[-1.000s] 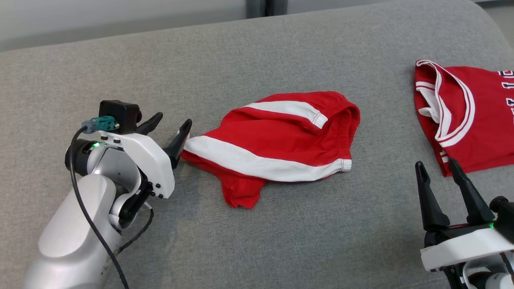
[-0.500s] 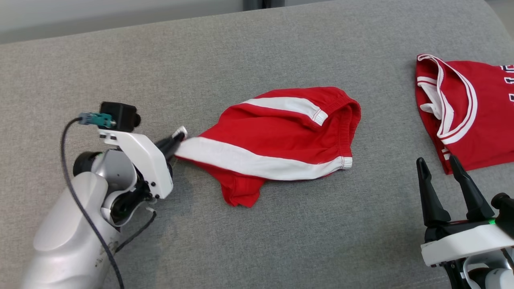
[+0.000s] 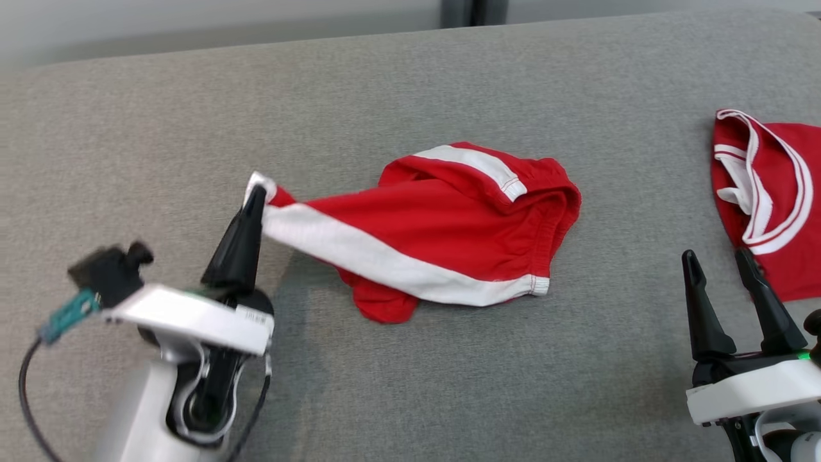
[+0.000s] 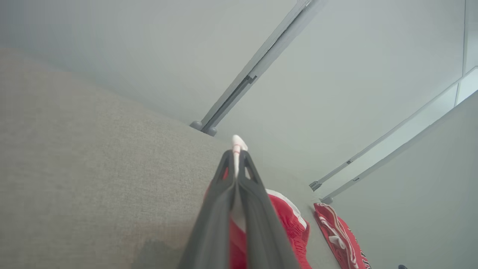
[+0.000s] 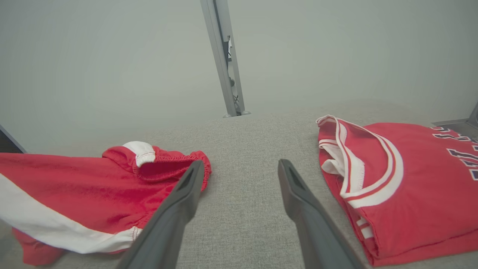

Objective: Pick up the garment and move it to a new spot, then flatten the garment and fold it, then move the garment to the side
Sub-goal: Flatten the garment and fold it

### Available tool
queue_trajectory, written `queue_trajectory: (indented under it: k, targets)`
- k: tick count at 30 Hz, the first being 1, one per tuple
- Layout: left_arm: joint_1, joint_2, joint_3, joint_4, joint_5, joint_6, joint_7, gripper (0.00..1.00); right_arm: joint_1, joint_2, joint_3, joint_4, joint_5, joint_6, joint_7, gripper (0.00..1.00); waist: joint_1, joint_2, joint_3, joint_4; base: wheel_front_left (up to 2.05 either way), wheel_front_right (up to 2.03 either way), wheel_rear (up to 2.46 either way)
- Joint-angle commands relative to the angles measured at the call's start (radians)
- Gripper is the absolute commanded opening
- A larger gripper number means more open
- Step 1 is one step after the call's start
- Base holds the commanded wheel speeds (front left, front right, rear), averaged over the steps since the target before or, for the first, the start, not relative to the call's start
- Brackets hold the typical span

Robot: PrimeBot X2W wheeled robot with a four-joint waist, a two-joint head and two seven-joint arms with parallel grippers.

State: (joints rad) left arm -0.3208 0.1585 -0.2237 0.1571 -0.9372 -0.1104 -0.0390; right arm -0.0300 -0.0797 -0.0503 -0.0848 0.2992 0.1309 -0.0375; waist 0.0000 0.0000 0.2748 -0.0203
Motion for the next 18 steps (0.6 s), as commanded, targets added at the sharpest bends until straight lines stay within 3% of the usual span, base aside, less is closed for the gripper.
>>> queue_trajectory:
  k: [1, 8, 13, 14, 16, 18]
  targets:
    - [0.035, 0.002, 0.017, -0.020, -0.011, -0.004, -0.023, 0.00, 0.009, -0.006, -0.003, -0.006, 0.002, 0.000, 0.006, 1.00, 0.0000, 0.0000, -0.001, 0.013, 0.00, 0.00, 0.00]
    - [0.226, -0.046, 0.022, -0.025, -0.045, 0.003, -0.105, 0.00, 0.015, -0.012, -0.019, -0.018, 0.007, 0.000, 0.024, 1.00, 0.0000, 0.0000, -0.007, 0.054, 0.00, 0.00, 0.00]
    - [0.251, -0.067, -0.015, 0.051, -0.033, 0.001, -0.130, 0.03, 0.014, -0.017, -0.020, -0.023, 0.010, 0.000, 0.036, 1.00, 0.0000, 0.0000, -0.007, 0.079, 0.00, 0.00, 0.00]
    - [0.246, -0.066, -0.027, 0.069, -0.024, 0.000, -0.126, 0.31, 0.012, -0.017, -0.019, -0.024, 0.009, 0.000, 0.040, 1.00, 0.0000, 0.0000, -0.008, 0.082, 0.00, 0.00, 0.00]
    - [0.231, -0.058, -0.043, 0.097, 0.007, 0.007, -0.133, 1.00, 0.010, -0.022, -0.015, -0.028, 0.000, 0.000, 0.046, 1.00, 0.0000, 0.0000, -0.009, 0.087, 0.00, 0.00, 0.00]
    - [0.217, -0.052, -0.048, 0.115, 0.049, 0.022, -0.161, 1.00, 0.009, -0.024, -0.016, -0.031, -0.010, 0.000, 0.044, 1.00, 0.0000, 0.0000, -0.013, 0.090, 0.00, 0.00, 0.00]
